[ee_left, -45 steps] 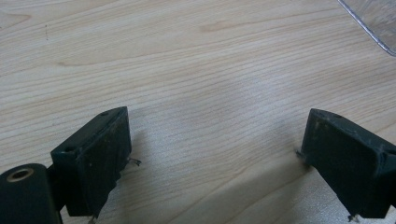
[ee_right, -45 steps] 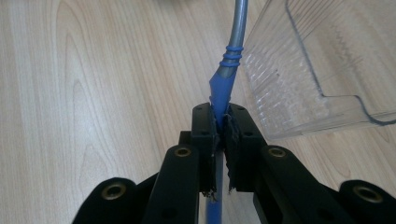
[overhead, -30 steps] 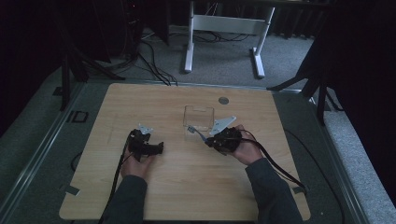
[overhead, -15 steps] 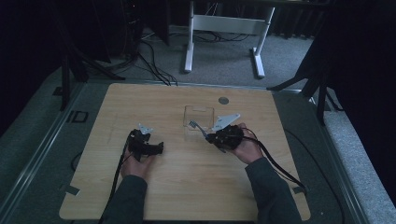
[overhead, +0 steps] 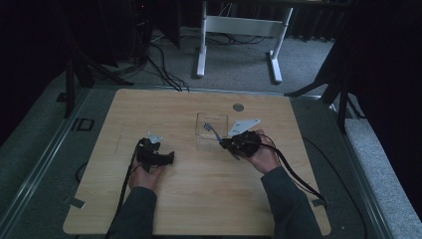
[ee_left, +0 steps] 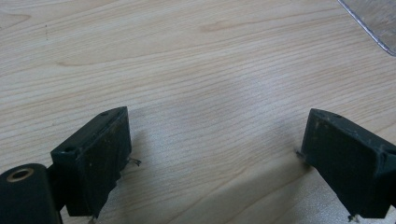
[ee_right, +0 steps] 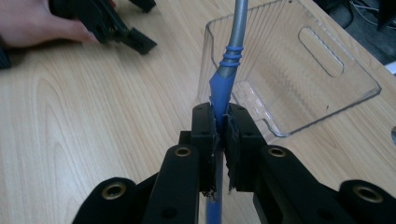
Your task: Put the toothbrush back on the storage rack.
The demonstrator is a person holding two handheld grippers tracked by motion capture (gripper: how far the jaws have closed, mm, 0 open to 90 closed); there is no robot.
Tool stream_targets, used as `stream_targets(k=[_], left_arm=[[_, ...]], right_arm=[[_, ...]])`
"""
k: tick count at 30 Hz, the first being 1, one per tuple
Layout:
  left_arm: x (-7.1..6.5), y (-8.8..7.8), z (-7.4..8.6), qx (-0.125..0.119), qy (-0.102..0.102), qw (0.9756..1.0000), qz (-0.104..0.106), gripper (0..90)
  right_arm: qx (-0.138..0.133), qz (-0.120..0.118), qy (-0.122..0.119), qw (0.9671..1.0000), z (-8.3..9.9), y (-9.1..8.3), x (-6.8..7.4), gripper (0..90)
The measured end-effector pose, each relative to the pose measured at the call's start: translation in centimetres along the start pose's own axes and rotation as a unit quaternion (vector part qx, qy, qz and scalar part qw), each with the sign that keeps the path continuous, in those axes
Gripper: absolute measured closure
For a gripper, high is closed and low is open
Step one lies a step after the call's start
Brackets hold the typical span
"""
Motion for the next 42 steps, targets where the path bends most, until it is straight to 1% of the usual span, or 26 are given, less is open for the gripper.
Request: stream_targets(k=[1, 2, 3, 4, 8, 14, 15, 19, 27, 33, 39, 42], left_arm=[[0.0, 0.0, 0.0, 0.000, 0.000, 1.0000, 0.000, 8.5], [0.0, 0.0, 0.0, 0.000, 0.000, 1.0000, 0.000, 8.5], [0.0, 0.0, 0.0, -0.001, 0.000, 1.0000, 0.000, 8.5], [0.0, 0.0, 0.0, 0.000, 0.000, 1.0000, 0.000, 8.5], [0.0, 0.0, 0.0, -0.001, -0.001, 1.0000, -0.001, 8.5], [0.0, 0.0, 0.0, -0.001, -0.001, 1.0000, 0.000, 8.5], [0.0, 0.0, 0.0, -0.001, -0.001, 1.0000, 0.000, 8.5], [0.0, 0.0, 0.0, -0.001, -0.001, 1.0000, 0.000, 8.5], [0.0, 0.0, 0.0, -0.001, -0.001, 1.0000, 0.000, 8.5], [0.0, 0.0, 0.0, -0.001, -0.001, 1.0000, 0.000, 8.5], [0.0, 0.0, 0.0, -0.001, -0.001, 1.0000, 0.000, 8.5], [0.0, 0.0, 0.0, -0.001, -0.001, 1.0000, 0.000, 8.5]], right_arm=[[-0.010, -0.005, 0.007, 0.9999, -0.1, 0.0, -0.1, 82.8], [-0.010, -0.005, 0.007, 0.9999, -0.1, 0.0, -0.1, 82.8], [-0.016, -0.007, 0.016, 0.9997, 0.1, 0.0, -0.4, 82.8], [-0.015, -0.004, 0.020, 0.9997, 0.3, 0.0, -0.5, 82.8], [-0.017, 0.000, 0.028, 0.9995, 0.9, 0.0, -1.0, 82.8], [-0.030, 0.000, 0.041, 0.9987, 0.9, -0.3, -1.4, 82.8], [-0.037, 0.001, 0.047, 0.9982, 0.7, -0.4, -1.4, 82.8], [-0.048, 0.002, 0.049, 0.9976, 0.4, -0.7, -1.5, 82.8], [-0.061, 0.006, 0.056, 0.9965, 0.2, -0.7, -1.7, 82.8], [-0.075, 0.004, 0.070, 0.9947, 0.0, -0.8, -1.8, 82.7], [-0.083, 0.008, 0.076, 0.9936, -0.2, -0.9, -2.1, 82.7], [-0.092, 0.004, 0.085, 0.9922, -0.4, -1.0, -2.1, 82.7]])
Point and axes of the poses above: each handheld gripper's, and its own axes: y roughly forward along the jaws, z roughly out of its underside, x roughly to its left, the point moved 7 cm from there along y, roughly forward along the jaws, and after that the axes turned 9 degrees about y, right-handed, at the moved point
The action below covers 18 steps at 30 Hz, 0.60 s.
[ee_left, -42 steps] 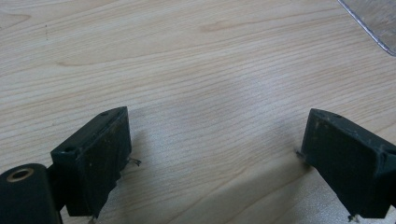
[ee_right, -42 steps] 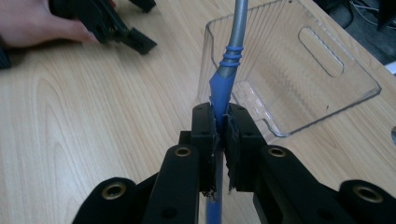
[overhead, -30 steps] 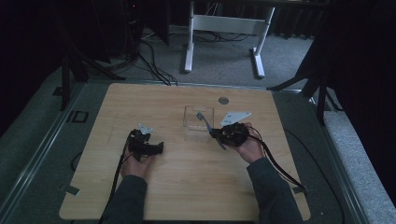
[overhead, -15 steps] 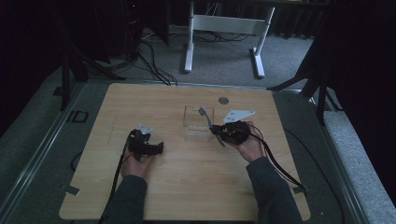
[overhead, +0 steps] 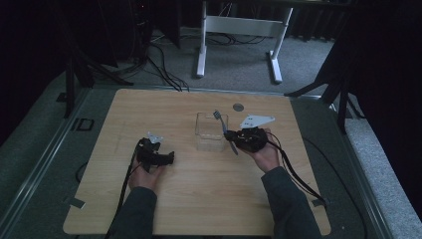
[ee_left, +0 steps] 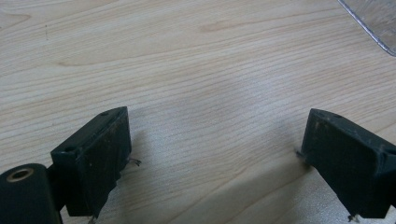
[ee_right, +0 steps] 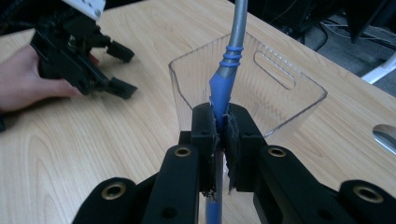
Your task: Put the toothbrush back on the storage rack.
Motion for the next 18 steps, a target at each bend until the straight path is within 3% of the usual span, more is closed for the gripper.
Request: stream_targets(k=[8, 18], left_arm=[[0.0, 0.0, 0.0, 0.000, 0.000, 1.0000, 0.000, 8.5], [0.0, 0.0, 0.0, 0.000, 0.000, 1.0000, 0.000, 8.5]], right_arm=[[-0.020, -0.012, 0.019, 0.9995, -0.6, -0.3, 0.0, 82.8], [-0.027, -0.014, 0.013, 0.9995, -1.2, -0.2, 0.3, 82.8]])
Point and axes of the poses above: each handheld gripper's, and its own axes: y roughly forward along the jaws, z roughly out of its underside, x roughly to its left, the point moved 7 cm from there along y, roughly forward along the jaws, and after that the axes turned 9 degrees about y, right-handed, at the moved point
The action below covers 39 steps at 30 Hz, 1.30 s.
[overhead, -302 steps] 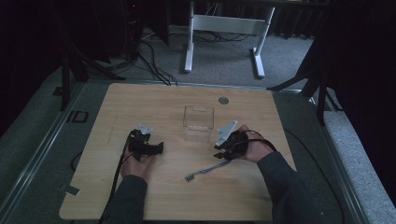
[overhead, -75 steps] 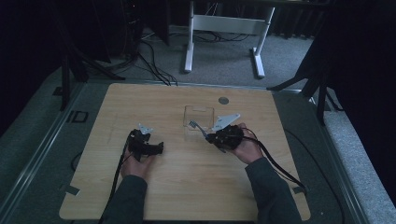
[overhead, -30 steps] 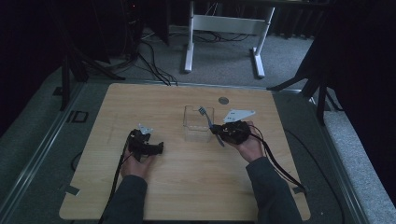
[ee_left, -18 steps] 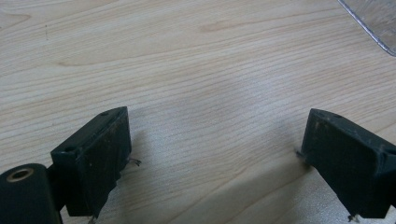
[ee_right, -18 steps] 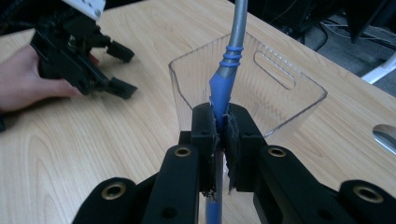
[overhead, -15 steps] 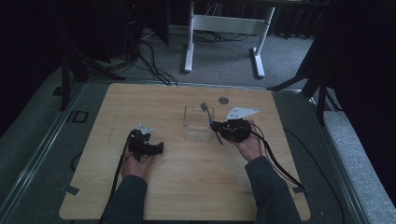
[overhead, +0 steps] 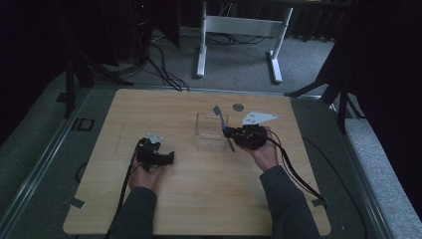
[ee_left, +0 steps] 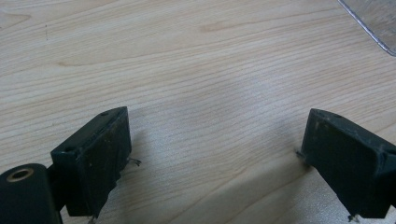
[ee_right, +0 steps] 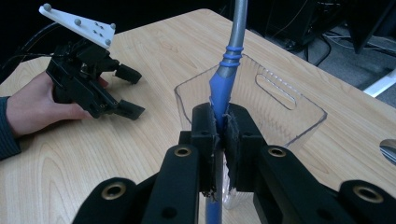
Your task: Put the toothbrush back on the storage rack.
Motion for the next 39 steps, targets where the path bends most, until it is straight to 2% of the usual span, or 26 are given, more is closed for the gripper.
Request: stream_targets(k=[11, 14, 25, 39], left_arm=[[0.0, 0.0, 0.0, 0.000, 0.000, 1.0000, 0.000, 8.5], [0.0, 0.0, 0.0, -0.001, -0.001, 1.0000, 0.000, 8.5], [0.0, 0.0, 0.0, -0.001, -0.001, 1.0000, 0.000, 8.5], [0.0, 0.0, 0.0, 0.000, -0.001, 1.0000, 0.000, 8.5]], right_arm=[[-0.007, -0.009, 0.003, 0.9999, -0.4, -0.1, 0.0, 82.8], [-0.014, -0.017, 0.012, 0.9997, -0.7, -0.2, 0.0, 82.8], [-0.021, -0.015, 0.018, 0.9995, -1.0, -0.5, -0.4, 82.8], [-0.048, -0.013, 0.033, 0.9982, -1.6, -0.7, -0.7, 82.8]])
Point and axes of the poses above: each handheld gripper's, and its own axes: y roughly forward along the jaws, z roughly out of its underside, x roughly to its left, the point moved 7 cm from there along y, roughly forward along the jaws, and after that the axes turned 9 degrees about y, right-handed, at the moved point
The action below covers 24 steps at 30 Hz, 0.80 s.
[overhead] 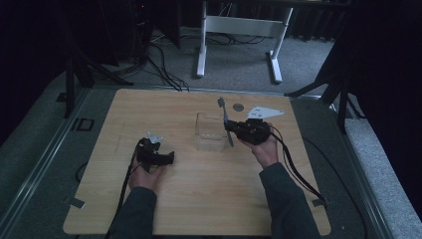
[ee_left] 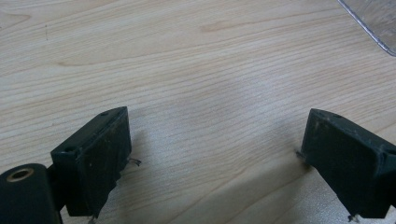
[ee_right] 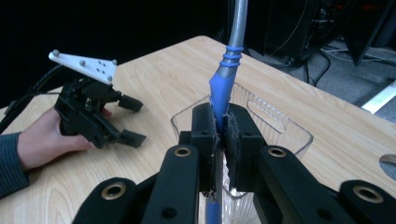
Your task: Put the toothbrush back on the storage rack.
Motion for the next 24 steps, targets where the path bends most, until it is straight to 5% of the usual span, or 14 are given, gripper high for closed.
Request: stream_targets(k=[14, 24], left_arm=[[0.0, 0.0, 0.0, 0.000, 0.001, 1.0000, 0.000, 8.5], [0.0, 0.0, 0.0, 0.000, 0.001, 1.0000, 0.000, 8.5]], right_arm=[[-0.021, 0.005, -0.004, 0.9998, -1.1, 0.5, 0.7, 82.7], [-0.050, 0.026, 0.011, 0.9983, -1.7, 0.4, -0.1, 82.8]])
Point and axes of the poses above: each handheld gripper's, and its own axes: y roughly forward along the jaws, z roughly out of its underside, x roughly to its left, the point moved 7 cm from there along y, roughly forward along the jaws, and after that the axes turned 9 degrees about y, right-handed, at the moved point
